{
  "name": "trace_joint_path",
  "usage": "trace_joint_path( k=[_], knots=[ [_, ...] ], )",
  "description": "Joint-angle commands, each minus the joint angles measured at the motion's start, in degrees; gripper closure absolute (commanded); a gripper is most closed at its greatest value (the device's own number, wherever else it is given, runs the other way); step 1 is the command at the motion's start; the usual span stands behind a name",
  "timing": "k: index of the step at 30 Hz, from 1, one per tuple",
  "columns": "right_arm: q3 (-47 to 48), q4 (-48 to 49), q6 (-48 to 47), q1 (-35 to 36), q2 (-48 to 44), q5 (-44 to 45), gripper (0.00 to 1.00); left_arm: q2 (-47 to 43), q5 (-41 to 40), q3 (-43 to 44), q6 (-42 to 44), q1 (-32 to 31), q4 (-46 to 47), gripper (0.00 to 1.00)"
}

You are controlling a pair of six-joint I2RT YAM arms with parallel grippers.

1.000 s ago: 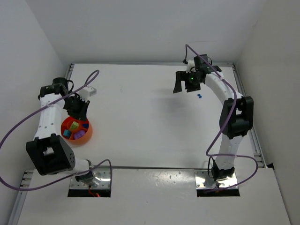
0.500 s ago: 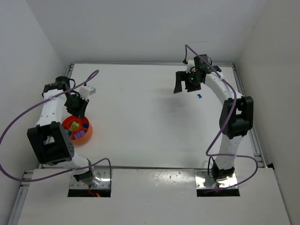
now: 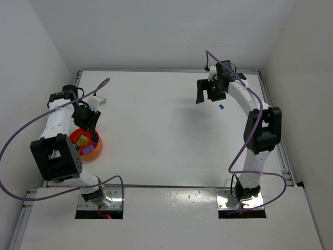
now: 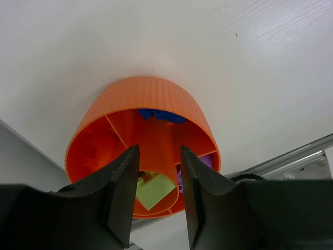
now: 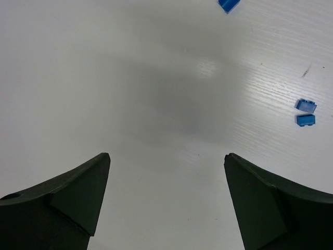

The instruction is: Sort the legos into containers by color

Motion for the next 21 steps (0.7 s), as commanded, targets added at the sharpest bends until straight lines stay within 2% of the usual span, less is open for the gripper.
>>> trace_joint_path(
  k=[1,4,9,11,14,15,17,18,19,21],
  knots=[
    [0.2,0.4,-0.8,-0.5,-1.9,0.9,0.09,-0.2,0.2,1.0,0.2,0.6,0.0,0.57],
    [0.2,1.1,-0.8,-0.5,-1.4,2.1,0.12,-0.2,0.2,1.5,0.2,0.6,0.0,0.59],
    [2.3,4.0,-0.8,-1.8,0.5,6.8,0.23,-1.6,9.8,8.7,-3.1,1.1,-0.6,0.62],
    [6.3,4.5,-1.8,-1.8,4.7,7.4,0.26,-1.6,14.4,13.4,-8.4,1.1,1.2,0.58],
    [13.1,4.5,-3.7,-2.3,11.7,7.4,0.36,-1.6,18.2,17.3,-18.3,1.1,5.6,0.39],
    [15.3,3.9,-3.7,-2.3,13.7,7.4,0.43,-1.6,19.0,17.3,-21.3,1.1,7.1,0.34],
    [21.1,2.8,-3.7,-2.3,17.1,7.4,0.51,-1.6,19.6,18.0,-28.2,-0.4,10.5,0.31],
    [22.0,2.8,-2.9,-1.6,19.2,8.3,0.56,-2.2,19.6,18.0,-30.3,-0.4,11.7,0.26],
    [22.6,3.5,-2.1,-0.9,19.8,9.6,0.59,-3.0,19.6,18.0,-32.1,-1.0,12.9,0.2],
    [22.6,4.3,2.3,-0.4,20.4,10.8,0.61,-4.3,18.5,16.6,-36.6,-1.0,16.9,0.01]
  ],
)
